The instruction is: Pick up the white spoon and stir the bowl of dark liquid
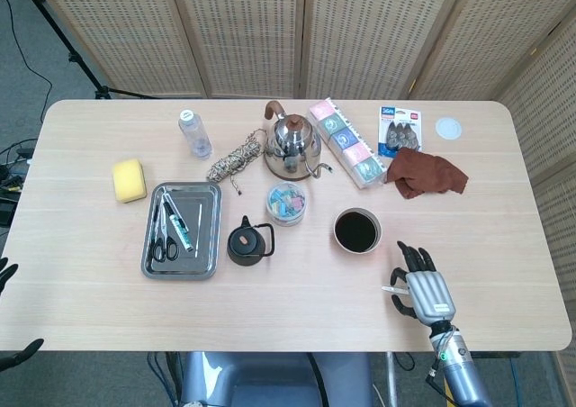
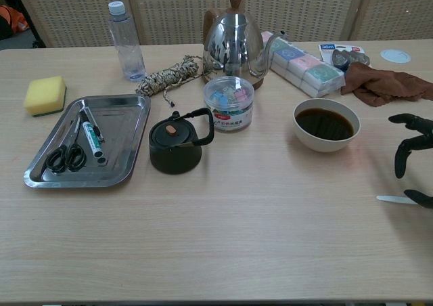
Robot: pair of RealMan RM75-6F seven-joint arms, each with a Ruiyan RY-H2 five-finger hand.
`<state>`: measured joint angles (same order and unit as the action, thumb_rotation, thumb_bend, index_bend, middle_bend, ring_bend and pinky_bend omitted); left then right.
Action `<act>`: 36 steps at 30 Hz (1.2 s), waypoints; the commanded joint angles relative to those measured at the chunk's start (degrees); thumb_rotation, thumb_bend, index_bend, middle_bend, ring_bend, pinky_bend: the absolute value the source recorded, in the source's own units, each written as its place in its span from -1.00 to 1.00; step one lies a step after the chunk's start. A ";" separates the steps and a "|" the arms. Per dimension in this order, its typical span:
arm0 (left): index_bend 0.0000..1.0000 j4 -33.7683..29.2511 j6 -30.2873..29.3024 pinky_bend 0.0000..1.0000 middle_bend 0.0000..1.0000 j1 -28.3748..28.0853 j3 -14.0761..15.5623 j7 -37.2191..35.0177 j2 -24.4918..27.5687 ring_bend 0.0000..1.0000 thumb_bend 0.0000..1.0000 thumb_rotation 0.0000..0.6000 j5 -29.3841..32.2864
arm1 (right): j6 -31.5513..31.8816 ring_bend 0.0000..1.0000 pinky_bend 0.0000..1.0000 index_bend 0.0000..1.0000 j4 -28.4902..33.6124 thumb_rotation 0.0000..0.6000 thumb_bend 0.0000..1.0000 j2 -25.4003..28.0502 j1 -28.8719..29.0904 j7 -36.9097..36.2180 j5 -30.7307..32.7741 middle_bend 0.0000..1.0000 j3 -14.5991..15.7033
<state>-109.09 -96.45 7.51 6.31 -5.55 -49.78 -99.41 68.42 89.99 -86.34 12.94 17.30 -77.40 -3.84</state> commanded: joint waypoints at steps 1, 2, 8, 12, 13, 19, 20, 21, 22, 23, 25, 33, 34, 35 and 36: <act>-1.00 0.01 -0.04 -1.00 -1.00 0.02 0.00 -0.13 0.06 -1.00 -1.00 1.00 0.02 | -0.70 -1.00 -1.00 -0.06 -0.96 1.00 -0.27 -1.52 0.40 0.96 1.54 -1.00 -0.12; -1.00 0.03 -0.06 -1.00 -1.00 0.02 -0.01 -0.23 0.09 -1.00 -1.00 1.00 0.05 | -0.82 -1.00 -1.00 -0.06 -1.33 1.00 -0.27 -1.94 0.52 1.25 1.91 -1.00 -0.18; -1.00 0.11 -0.26 -1.00 -1.00 0.06 -0.10 -0.99 0.37 -1.00 -1.00 1.00 0.26 | -1.81 -1.00 -1.00 -0.06 -3.78 1.00 -0.27 -3.78 1.30 2.36 4.21 -1.00 -0.57; -1.00 0.20 -0.29 -1.00 -1.00 0.06 -0.14 -1.36 0.46 -1.00 -1.00 1.00 0.41 | -1.99 -1.00 -1.00 -0.06 -4.76 1.00 -0.27 -4.33 1.53 2.31 5.03 -1.00 -0.65; -1.00 0.17 -0.19 -1.00 -1.00 0.02 -0.14 -1.31 0.48 -1.00 -1.00 1.00 0.42 | -2.03 -1.00 -1.00 -0.06 -4.86 1.00 -0.27 -4.43 1.55 2.28 5.19 -1.00 -0.56; -1.00 -0.03 0.19 -1.00 -1.00 -0.05 -0.08 -0.82 0.41 -1.00 -1.00 1.00 0.42 | -2.53 -1.00 -1.00 -0.06 -5.77 1.00 -0.27 -5.47 2.06 2.44 6.35 -1.00 -0.74; -1.00 -0.04 0.15 -1.00 -1.00 -0.03 -0.07 -0.84 0.42 -1.00 -1.00 1.00 0.41 | -2.53 -1.00 -1.00 -0.06 -5.94 1.00 -0.27 -5.64 2.16 2.65 6.52 -1.00 -0.80; -1.00 -0.04 0.09 -1.00 -1.00 -0.01 -0.09 -0.87 0.41 -1.00 -1.00 1.00 0.42 | -2.55 -1.00 -1.00 -0.06 -6.11 1.00 -0.27 -5.78 2.25 2.87 6.68 -1.00 -0.83; -1.00 -0.02 0.04 -1.00 -1.00 0.01 -0.12 -0.90 0.41 -1.00 -1.00 1.00 0.44 | -2.61 -1.00 -1.00 -0.06 -6.29 1.00 -0.27 -5.90 2.35 3.08 6.91 -1.00 -0.85; -1.00 -0.04 0.03 -1.00 -1.00 0.01 -0.14 -0.96 0.42 -1.00 -1.00 1.00 0.49 | -2.82 -1.00 -1.00 -0.06 -6.49 1.00 -0.27 -5.93 2.43 3.24 7.22 -1.00 -0.84; -1.00 -0.06 0.12 -1.00 -1.00 -0.02 -0.15 -1.02 0.47 -1.00 -1.00 1.00 0.60 | -3.05 -1.00 -1.00 -0.06 -6.80 1.00 -0.27 -5.92 2.54 3.44 7.74 -1.00 -0.88; -1.00 -0.15 0.34 -1.00 -1.00 -0.07 -0.11 -0.64 0.37 -1.00 -1.00 1.00 0.45 | -3.10 -1.00 -1.00 -0.06 -7.13 1.00 -0.27 -5.90 2.79 3.23 8.33 -1.00 -0.76; -1.00 -0.15 0.28 -1.00 -1.00 -0.04 -0.12 -0.65 0.36 -1.00 -1.00 1.00 0.45 | -3.14 -1.00 -1.00 -0.06 -7.15 1.00 -0.27 -5.94 2.84 3.26 8.43 -1.00 -0.76; -1.00 -0.16 0.22 -1.00 -1.00 -0.01 -0.13 -0.66 0.36 -1.00 -1.00 1.00 0.49 | -3.23 -1.00 -1.00 -0.06 -7.17 1.00 -0.27 -5.99 2.89 3.31 8.56 -1.00 -0.73; -1.00 -0.17 0.20 -1.00 -1.00 0.00 -0.15 -0.67 0.36 -1.00 -1.00 1.00 0.53 | -3.33 -1.00 -1.00 -0.06 -7.18 1.00 -0.27 -6.01 2.94 3.32 8.72 -1.00 -0.73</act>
<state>-109.26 -96.24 7.50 6.17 -6.22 -49.42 -98.88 65.14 82.82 -92.32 15.84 20.61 -68.74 -4.58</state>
